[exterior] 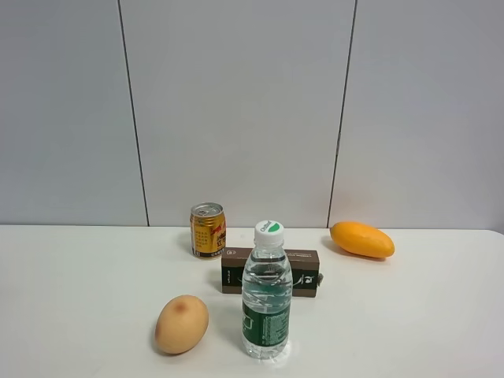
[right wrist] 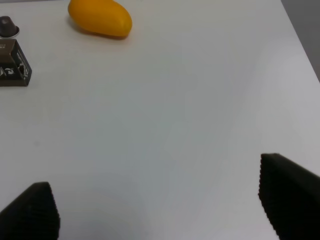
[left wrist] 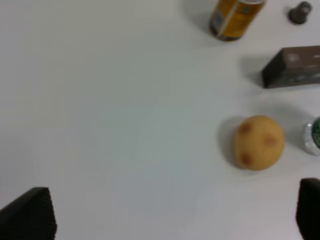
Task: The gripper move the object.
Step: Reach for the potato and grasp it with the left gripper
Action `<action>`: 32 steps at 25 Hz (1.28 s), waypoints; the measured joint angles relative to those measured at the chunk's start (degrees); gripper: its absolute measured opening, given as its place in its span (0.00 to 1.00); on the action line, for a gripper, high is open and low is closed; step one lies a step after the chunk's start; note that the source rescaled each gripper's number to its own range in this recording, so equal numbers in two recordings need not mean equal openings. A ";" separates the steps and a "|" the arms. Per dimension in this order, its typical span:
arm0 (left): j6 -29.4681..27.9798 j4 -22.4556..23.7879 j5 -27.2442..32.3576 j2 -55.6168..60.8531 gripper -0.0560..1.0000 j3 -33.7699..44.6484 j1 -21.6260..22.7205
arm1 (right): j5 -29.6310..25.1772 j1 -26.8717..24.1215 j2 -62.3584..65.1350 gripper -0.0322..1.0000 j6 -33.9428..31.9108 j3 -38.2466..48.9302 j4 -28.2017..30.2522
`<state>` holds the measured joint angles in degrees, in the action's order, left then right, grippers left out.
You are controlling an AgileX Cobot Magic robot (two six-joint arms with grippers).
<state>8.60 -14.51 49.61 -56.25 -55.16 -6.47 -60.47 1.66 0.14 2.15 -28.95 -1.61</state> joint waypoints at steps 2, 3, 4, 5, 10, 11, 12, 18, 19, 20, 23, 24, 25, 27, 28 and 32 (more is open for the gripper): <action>-1.80 0.00 -3.62 -4.05 1.00 0.00 -6.55 | 0.00 0.00 0.00 1.00 0.00 0.00 0.00; -2.69 -0.03 -5.66 -6.53 1.00 0.00 -9.11 | 0.00 0.00 0.00 1.00 0.00 0.00 0.00; -3.81 -0.08 -7.43 -9.15 1.00 -0.05 -11.86 | 0.00 0.00 0.00 1.00 0.00 0.00 0.00; -4.60 -0.22 -8.67 -11.44 1.00 -0.30 -14.11 | 0.00 0.00 0.00 1.00 0.00 0.00 0.00; -5.54 -0.28 -10.08 -24.50 1.00 -3.39 -18.87 | 0.00 0.00 0.00 1.00 0.00 0.00 0.00; -5.53 -0.28 -10.13 -26.72 1.00 -4.04 -19.05 | 0.00 0.00 0.00 1.00 0.00 0.00 0.00; -5.37 -0.28 -10.20 -28.63 1.00 -4.45 -19.11 | 0.00 0.00 0.00 1.00 0.00 0.00 0.00; -4.00 2.40 -12.98 -35.73 1.00 -4.99 -19.12 | 0.00 0.00 0.00 1.00 0.00 0.00 0.00; -4.01 2.56 -13.60 -36.70 1.00 -5.07 -19.12 | 0.00 0.00 0.00 1.00 0.00 0.00 0.00; -3.98 2.63 -14.56 -37.50 1.00 -5.06 -19.12 | 0.00 0.00 0.00 1.00 0.00 0.00 0.00; -3.87 2.57 -17.85 -40.05 1.00 -5.14 -19.12 | 0.00 0.00 0.00 1.00 0.00 0.00 0.00; -3.87 2.57 -18.99 -40.99 1.00 -5.14 -19.12 | 0.00 0.00 0.00 1.00 0.00 0.00 0.00; -3.87 2.57 -19.90 -41.90 1.00 -5.14 -19.12 | 0.00 0.00 0.00 1.00 0.00 0.00 0.00; -3.83 2.57 -20.90 -43.55 1.00 -5.14 -19.12 | 0.00 0.00 0.00 1.00 0.00 0.00 0.00; -3.83 2.57 -20.95 -44.42 1.00 -5.14 -19.12 | 0.00 0.00 0.00 1.00 0.00 0.00 0.00; -3.46 2.63 -21.01 -47.27 1.00 -5.14 -19.33 | 0.00 0.00 0.00 1.00 0.00 0.00 0.00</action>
<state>5.13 -11.88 28.59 -103.52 -60.30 -25.80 -60.47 1.66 0.14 2.15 -28.95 -1.61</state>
